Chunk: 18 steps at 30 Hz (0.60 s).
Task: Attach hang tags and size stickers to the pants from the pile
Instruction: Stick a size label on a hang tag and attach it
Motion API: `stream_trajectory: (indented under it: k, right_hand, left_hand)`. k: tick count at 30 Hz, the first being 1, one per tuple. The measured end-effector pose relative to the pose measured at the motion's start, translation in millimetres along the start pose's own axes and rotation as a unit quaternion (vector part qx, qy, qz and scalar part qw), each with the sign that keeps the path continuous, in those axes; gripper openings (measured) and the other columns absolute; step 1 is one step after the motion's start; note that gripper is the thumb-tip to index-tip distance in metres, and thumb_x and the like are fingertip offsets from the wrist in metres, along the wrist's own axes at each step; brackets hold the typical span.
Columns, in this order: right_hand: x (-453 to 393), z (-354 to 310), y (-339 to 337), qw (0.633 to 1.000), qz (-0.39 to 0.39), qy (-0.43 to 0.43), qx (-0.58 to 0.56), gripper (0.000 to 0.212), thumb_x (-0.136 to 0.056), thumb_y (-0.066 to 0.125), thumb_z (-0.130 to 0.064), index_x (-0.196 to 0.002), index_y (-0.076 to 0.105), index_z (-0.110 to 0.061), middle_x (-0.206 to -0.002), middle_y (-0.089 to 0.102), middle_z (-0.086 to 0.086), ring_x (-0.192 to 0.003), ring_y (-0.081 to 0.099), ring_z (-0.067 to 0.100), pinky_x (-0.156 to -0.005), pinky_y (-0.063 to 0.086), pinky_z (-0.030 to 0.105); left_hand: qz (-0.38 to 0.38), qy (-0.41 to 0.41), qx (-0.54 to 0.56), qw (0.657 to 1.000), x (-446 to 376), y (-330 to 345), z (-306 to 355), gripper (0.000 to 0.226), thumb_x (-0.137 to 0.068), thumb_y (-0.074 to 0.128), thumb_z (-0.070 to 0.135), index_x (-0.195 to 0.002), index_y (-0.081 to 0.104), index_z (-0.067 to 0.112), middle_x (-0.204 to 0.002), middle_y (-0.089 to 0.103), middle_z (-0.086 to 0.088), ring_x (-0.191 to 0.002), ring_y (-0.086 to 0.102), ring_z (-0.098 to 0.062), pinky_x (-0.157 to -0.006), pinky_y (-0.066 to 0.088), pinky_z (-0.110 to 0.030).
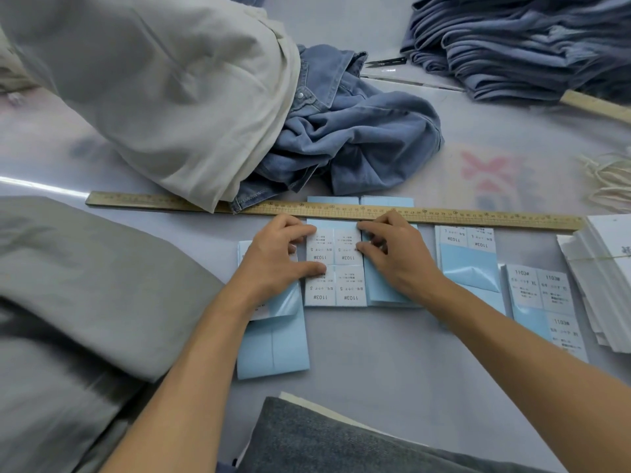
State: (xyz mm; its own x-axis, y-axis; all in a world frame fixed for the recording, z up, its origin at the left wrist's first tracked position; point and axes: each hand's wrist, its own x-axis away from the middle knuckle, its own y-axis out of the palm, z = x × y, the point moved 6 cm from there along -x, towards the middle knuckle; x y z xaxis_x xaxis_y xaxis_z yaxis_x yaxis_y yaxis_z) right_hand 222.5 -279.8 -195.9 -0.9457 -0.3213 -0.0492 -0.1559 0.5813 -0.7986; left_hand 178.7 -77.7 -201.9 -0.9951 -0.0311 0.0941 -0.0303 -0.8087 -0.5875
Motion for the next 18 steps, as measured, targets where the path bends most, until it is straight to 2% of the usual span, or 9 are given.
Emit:
stream_trajectory:
  k: [3,7,9,11,13,14,16,17,18]
  right_hand:
    - [-0.9,-0.2,-1.1,1.000,0.001,0.004,0.004,0.031,-0.095,0.068,-0.014,-0.126,0.070,-0.012,-0.105,0.055,-0.001,-0.087,0.053,0.012,-0.085,0.044,0.022]
    - [-3.2,-2.6,-5.3,1.000,-0.019,0.003,0.014,0.029,-0.097,0.063,-0.008,-0.126,0.071,-0.009,-0.105,0.057,0.001,-0.089,0.054,0.015,-0.088,0.042,0.021]
    - [-4.4,-5.7,-11.6,0.999,-0.038,0.008,-0.008,0.027,-0.097,0.061,-0.004,-0.122,0.073,-0.007,-0.109,0.063,0.006,-0.093,0.061,0.020,-0.095,0.049,0.031]
    - [-4.0,-10.9,-30.1,0.997,-0.028,0.003,-0.067,0.025,-0.096,0.063,-0.002,-0.117,0.075,-0.009,-0.110,0.069,0.004,-0.094,0.068,0.018,-0.094,0.054,0.036]
    - [1.5,-10.3,-51.5,0.997,-0.033,-0.027,-0.066,0.029,-0.093,0.071,-0.013,-0.122,0.073,-0.018,-0.116,0.068,-0.002,-0.101,0.067,0.012,-0.095,0.054,0.030]
    - [7.6,-6.1,-57.3,0.996,-0.073,-0.038,-0.019,0.042,-0.090,0.075,-0.028,-0.131,0.067,-0.024,-0.127,0.064,-0.003,-0.113,0.063,0.012,-0.102,0.050,0.026]
    - [31.0,10.2,-53.3,0.969,-0.213,-0.033,0.124,0.081,-0.080,0.073,-0.059,-0.152,0.043,-0.034,-0.156,0.040,-0.006,-0.141,0.040,0.013,-0.115,0.032,0.025]
    - [46.1,18.2,-48.0,0.944,-0.268,-0.038,0.188,0.093,-0.079,0.069,-0.067,-0.158,0.030,-0.036,-0.164,0.024,-0.007,-0.149,0.025,0.013,-0.119,0.026,0.026]
    - [60.8,23.5,-42.6,0.925,-0.293,-0.057,0.234,0.095,-0.082,0.065,-0.069,-0.160,0.021,-0.036,-0.167,0.012,-0.007,-0.152,0.014,0.012,-0.122,0.023,0.028]
  left_hand:
    - [-0.012,0.013,-0.012,1.000,1.5,0.0,3.0,0.070,-0.066,0.095,0.028,-0.130,0.067,0.021,-0.111,0.050,0.022,-0.098,0.052,0.009,-0.081,0.041,-0.004]
    - [-0.050,0.005,-0.065,0.997,4.8,4.3,6.1,0.084,-0.067,0.095,0.034,-0.142,0.058,0.022,-0.121,0.044,0.017,-0.109,0.046,-0.002,-0.103,0.041,-0.022]
    - [-0.055,0.004,-0.083,0.995,6.7,6.1,7.8,0.085,-0.070,0.093,0.036,-0.145,0.054,0.022,-0.123,0.042,0.016,-0.115,0.043,-0.005,-0.105,0.038,-0.022]
    - [-0.055,0.004,-0.092,0.994,8.0,6.7,8.8,0.083,-0.073,0.091,0.036,-0.146,0.053,0.023,-0.124,0.040,0.016,-0.117,0.040,-0.005,-0.103,0.034,-0.019]
    - [-0.055,0.009,-0.100,0.993,9.1,7.0,9.0,0.080,-0.075,0.090,0.034,-0.146,0.053,0.025,-0.125,0.039,0.016,-0.118,0.036,-0.002,-0.100,0.029,-0.016]
    - [-0.058,0.014,-0.107,0.993,9.7,7.4,9.6,0.079,-0.077,0.089,0.033,-0.146,0.052,0.026,-0.125,0.038,0.016,-0.119,0.034,-0.002,-0.100,0.027,-0.016]
    - [-0.062,0.025,-0.123,0.990,11.3,8.4,12.5,0.077,-0.079,0.087,0.032,-0.147,0.051,0.028,-0.126,0.037,0.014,-0.120,0.031,-0.004,-0.100,0.027,-0.019]
    - [-0.062,0.033,-0.137,0.988,11.6,8.8,15.2,0.076,-0.080,0.086,0.032,-0.147,0.051,0.029,-0.126,0.038,0.012,-0.121,0.031,-0.006,-0.101,0.028,-0.021]
    - [-0.060,0.040,-0.159,0.985,11.9,9.0,17.6,0.075,-0.080,0.085,0.033,-0.147,0.050,0.031,-0.127,0.038,0.011,-0.121,0.031,-0.009,-0.102,0.029,-0.023]
